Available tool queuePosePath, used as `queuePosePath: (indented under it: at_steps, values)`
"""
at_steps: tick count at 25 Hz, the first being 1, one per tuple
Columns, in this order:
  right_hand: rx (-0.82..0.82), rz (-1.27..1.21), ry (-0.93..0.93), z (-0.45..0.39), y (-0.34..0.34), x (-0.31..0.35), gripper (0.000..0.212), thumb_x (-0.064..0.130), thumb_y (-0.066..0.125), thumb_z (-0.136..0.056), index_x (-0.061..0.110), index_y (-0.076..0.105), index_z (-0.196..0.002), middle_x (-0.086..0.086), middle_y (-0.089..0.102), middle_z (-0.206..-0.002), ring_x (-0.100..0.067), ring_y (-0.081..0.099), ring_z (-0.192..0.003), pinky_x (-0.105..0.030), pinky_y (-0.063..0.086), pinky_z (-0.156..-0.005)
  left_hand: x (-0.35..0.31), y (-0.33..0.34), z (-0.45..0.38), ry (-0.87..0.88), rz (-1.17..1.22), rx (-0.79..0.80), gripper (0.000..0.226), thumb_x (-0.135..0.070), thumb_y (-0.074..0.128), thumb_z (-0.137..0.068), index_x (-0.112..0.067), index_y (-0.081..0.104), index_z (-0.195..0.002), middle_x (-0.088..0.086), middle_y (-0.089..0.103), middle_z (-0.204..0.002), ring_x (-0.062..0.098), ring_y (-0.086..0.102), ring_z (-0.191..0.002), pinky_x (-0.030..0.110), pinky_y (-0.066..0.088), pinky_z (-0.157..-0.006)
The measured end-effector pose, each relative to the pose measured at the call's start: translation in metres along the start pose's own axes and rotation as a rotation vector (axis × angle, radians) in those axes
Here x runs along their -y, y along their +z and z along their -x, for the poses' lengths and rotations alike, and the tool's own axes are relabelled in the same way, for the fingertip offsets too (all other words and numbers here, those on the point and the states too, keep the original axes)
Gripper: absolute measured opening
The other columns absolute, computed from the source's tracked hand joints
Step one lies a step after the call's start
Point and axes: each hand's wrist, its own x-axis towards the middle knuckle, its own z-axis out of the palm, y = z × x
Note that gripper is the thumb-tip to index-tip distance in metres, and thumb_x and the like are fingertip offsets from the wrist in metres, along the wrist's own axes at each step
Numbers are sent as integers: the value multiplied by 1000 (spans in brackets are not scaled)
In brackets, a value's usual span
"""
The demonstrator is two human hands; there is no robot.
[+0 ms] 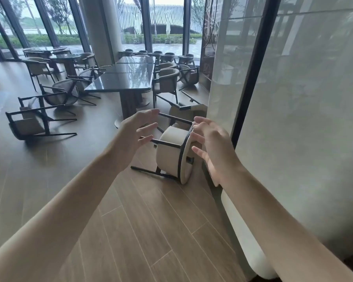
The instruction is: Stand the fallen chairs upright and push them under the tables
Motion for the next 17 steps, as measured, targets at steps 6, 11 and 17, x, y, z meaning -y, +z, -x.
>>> queuePosePath:
  at_steps: [6, 11, 17]
  values:
    - [-38, 21, 67, -102, 5, -10, 20, 21, 58, -92, 29, 69, -107, 6, 66, -108, -16, 62, -113, -43, 49, -99, 23, 9, -112, -113, -32, 47, 43, -46, 59, -77, -31, 71, -115, -4, 64, -135, 15, 62, -123, 38, 45, -108]
    - [-93, 38, 102, -181, -5, -27, 17, 21, 57, -94, 29, 67, -106, 4, 65, -107, -17, 61, -112, -40, 50, -95, 57, 20, -194, -147, -55, 93, 38, -45, 59, -82, -31, 69, -116, -11, 65, -125, 14, 61, -122, 40, 44, -109]
    - [-109, 57, 138, -302, -20, -46, 13, 20, 55, -95, 25, 65, -102, 6, 66, -97, -22, 62, -112, -45, 53, -98, 93, 37, -313, -183, -18, 61, 45, -48, 59, -76, -29, 70, -115, -8, 67, -124, 15, 66, -118, 33, 51, -97]
